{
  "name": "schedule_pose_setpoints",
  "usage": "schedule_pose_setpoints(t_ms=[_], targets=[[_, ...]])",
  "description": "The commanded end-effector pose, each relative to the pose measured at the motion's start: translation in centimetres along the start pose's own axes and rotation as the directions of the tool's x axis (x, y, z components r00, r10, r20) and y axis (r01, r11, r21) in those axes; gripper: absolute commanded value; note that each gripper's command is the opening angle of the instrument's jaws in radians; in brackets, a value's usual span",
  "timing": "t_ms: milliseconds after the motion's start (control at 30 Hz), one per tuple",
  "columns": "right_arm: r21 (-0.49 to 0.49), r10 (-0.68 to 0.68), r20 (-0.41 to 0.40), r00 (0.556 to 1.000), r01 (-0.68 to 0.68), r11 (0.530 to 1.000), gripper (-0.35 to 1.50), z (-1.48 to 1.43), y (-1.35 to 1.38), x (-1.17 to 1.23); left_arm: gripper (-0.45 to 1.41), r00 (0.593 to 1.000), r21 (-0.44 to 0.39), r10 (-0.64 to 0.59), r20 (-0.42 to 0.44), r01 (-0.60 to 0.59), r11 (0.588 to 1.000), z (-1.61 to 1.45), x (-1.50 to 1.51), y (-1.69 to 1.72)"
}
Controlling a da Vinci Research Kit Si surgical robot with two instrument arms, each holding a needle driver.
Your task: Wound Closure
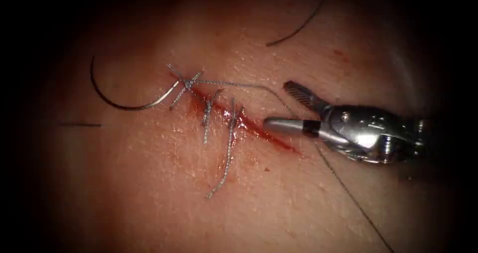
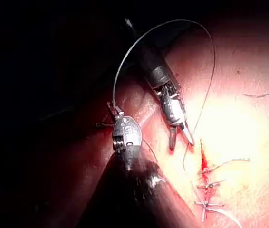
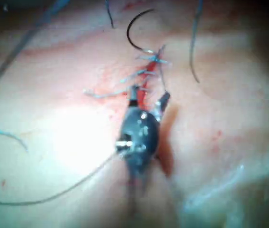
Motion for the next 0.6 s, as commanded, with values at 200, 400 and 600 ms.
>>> schedule_pose_setpoints(t_ms=[200, 400, 600], targets=[[-0.144, 0.008, 0.061, 0.998, 0.001, 0.99, 1.31, -1.1, 0.87, -0.23, -0.45, 0.999, -0.036, 0.04, 0.033, -0.039, 0.999, 0.41, -0.45, 0.12], [-0.224, 0.012, 0.047, 0.999, -0.001, 0.974, 1.3, -1.73, 1.51, -0.03, -0.45, 0.996, -0.07, 0.058, 0.074, -0.053, 0.996, 0.44, -0.81, 0.27], [-0.22, 0.007, 0.019, 1.0, -0.002, 0.975, 1.3, -1.85, 1.72, 0.55, 0.26, 0.98, -0.079, -0.122, 0.155, 0.135, 0.988, 0.51, -1.17, 0.46]])
